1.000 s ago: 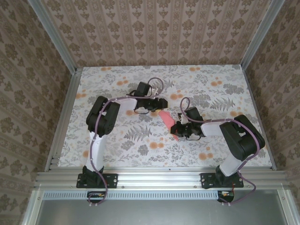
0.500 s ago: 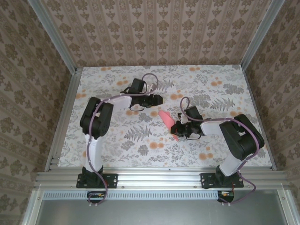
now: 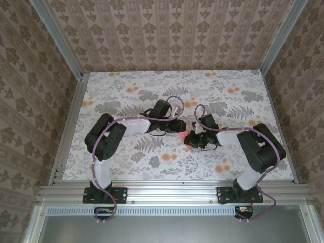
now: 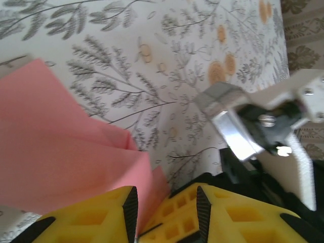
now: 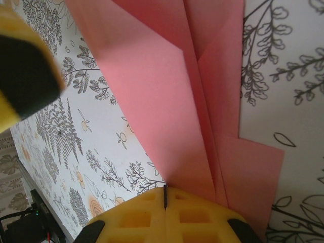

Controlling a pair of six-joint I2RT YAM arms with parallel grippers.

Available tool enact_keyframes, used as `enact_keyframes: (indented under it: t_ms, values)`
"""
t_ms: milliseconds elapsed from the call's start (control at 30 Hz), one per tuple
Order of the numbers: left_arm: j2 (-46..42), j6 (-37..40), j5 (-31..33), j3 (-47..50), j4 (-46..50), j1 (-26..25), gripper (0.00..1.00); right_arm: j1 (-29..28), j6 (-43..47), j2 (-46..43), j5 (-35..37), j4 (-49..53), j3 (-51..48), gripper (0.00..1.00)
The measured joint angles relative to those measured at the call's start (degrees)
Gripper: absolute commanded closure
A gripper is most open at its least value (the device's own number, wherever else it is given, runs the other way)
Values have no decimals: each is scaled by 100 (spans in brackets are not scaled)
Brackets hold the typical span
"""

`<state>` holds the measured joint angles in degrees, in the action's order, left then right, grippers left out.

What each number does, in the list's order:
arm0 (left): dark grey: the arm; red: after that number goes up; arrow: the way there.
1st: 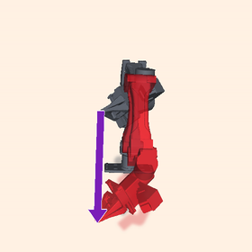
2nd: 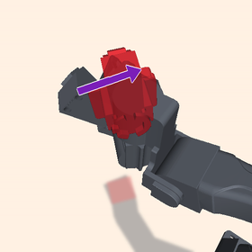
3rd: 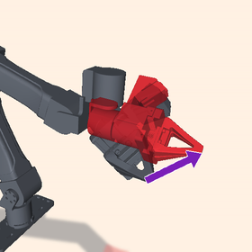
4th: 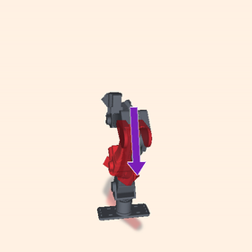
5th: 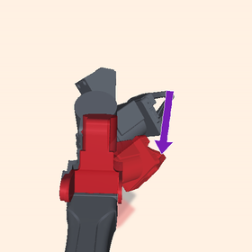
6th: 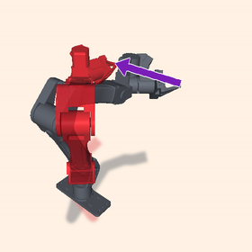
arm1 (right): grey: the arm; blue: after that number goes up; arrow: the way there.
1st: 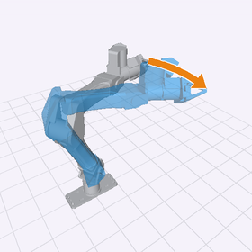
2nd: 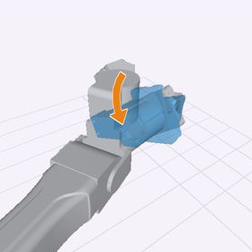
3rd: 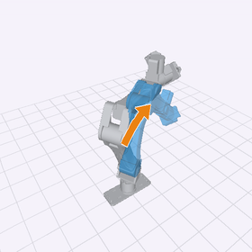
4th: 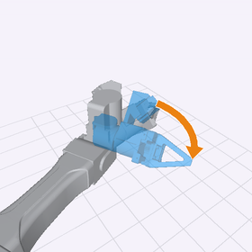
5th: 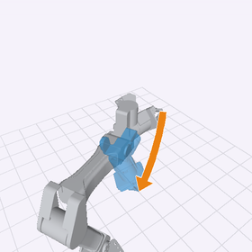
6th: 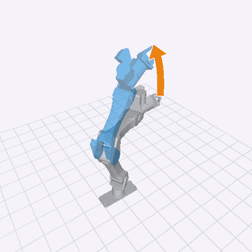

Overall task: Fold a paper plane with a square sheet of paper (pick it up from the middle)
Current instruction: Fold the wing for the fifth time at the center of the table.

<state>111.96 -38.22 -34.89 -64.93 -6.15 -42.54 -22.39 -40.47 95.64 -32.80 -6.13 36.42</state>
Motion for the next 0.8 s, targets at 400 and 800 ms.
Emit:
enact_keyframes:
  t_ms: [400, 800]
  values:
    - [437, -63, -22, -2, -326, 249, 59, 0, 0, 0, -2, 0, 0, 100]
    - [629, -59, -164, -214, -396, 584, 60, 0, 17, -208, -37, 409, -37, 98]
